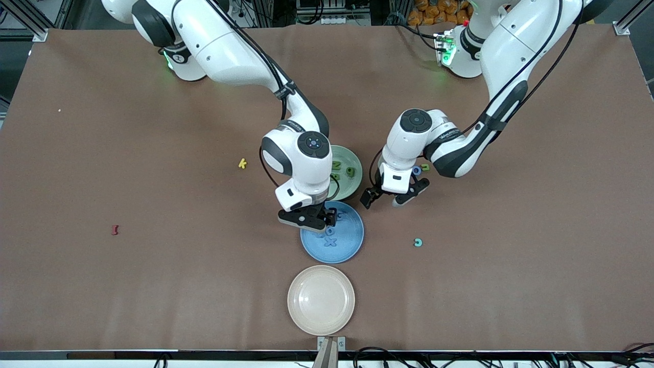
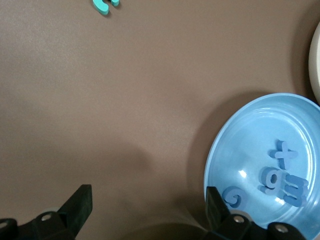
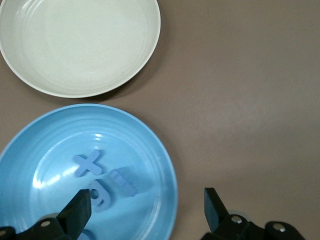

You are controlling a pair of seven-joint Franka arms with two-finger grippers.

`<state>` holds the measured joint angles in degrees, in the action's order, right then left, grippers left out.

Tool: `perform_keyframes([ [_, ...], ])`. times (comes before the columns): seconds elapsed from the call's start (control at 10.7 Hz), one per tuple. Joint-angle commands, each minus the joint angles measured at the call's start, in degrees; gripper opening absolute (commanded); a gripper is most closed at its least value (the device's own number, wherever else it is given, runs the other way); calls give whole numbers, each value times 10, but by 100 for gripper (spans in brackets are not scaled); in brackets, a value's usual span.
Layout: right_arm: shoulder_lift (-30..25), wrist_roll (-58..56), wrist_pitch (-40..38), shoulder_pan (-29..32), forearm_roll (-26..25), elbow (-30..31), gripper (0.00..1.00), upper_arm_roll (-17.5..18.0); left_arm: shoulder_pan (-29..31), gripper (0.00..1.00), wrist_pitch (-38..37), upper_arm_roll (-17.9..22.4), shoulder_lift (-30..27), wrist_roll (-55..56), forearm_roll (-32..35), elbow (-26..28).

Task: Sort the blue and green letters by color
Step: 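Release the x in the blue plate while the left gripper reaches c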

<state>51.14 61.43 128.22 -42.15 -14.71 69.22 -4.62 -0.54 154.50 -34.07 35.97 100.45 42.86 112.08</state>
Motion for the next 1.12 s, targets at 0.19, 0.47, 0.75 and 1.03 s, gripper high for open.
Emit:
perform_keyframes([
  [0.19, -60, -420, -101, 96, 65, -4, 100, 3, 18, 100, -6, -6, -21, 3, 8, 7],
  [0.47, -66, -617, -102, 160, 87, -4, 100, 4, 46, 100, -6, -6, -25, 1, 8, 2],
  [0.75, -109, -705, -178, 176, 130, -4, 100, 3, 87, 100, -20, -6, -43, -16, 8, 8],
  [1.03, -200, -799, -230, 201, 144, 40, 100, 0, 127, 100, -60, -6, -47, -116, 8, 20],
])
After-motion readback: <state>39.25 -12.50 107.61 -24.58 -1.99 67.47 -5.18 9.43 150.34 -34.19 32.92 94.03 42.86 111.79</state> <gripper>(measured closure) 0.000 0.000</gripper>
